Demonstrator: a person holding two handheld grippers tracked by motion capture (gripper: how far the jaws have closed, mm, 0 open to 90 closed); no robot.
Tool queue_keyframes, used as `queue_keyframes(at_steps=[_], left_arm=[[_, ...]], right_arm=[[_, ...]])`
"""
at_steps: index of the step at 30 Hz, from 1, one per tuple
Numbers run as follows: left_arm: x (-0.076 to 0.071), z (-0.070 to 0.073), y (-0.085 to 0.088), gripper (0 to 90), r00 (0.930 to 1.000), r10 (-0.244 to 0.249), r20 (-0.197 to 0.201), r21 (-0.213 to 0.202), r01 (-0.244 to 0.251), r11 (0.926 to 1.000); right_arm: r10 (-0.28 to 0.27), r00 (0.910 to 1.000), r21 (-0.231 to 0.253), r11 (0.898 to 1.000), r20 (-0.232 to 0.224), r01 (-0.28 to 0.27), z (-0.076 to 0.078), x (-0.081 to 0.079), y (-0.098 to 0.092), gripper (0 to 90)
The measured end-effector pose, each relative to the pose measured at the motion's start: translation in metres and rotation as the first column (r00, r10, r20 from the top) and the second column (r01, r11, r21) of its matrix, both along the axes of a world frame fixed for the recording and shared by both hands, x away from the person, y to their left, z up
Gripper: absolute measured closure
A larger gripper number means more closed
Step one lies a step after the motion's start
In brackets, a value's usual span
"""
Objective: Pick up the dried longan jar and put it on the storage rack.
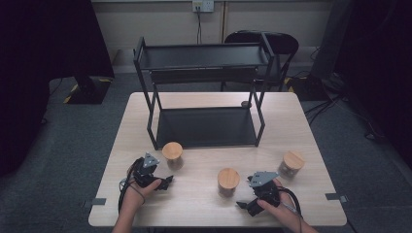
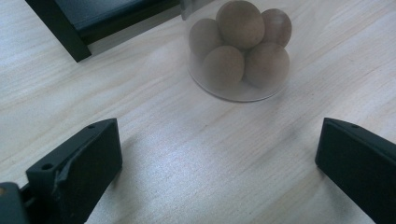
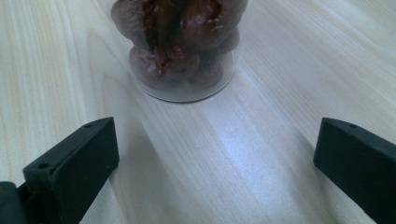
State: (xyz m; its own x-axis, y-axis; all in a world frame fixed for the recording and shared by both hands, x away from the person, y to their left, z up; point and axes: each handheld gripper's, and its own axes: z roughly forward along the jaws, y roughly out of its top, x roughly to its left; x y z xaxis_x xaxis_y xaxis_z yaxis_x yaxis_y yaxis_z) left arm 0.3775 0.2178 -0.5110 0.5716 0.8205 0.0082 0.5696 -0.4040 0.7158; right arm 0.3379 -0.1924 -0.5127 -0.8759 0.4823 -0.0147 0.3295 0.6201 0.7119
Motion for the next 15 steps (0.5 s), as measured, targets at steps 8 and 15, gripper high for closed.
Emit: queue_keyframes(at_steps=[8, 15], left_arm=[[0.0009, 0.0001, -0.0003, 0.2, 1.0000, -0.004, 0.001, -0.001, 0.004, 1.0000], [0.0014, 0.0005, -0.0018, 2.2, 0.9998, -0.020, -0.003, -0.046, 0.020, 0.9987]], right_arm=[[0.000, 1.0000, 0.000, 1.000, 0.000, 0.000, 0.0000, 0.0000, 0.0000, 0.0], [0.000, 1.0000, 0.000, 1.000, 0.000, 0.000, 0.0000, 0.0000, 0.0000, 0.0]])
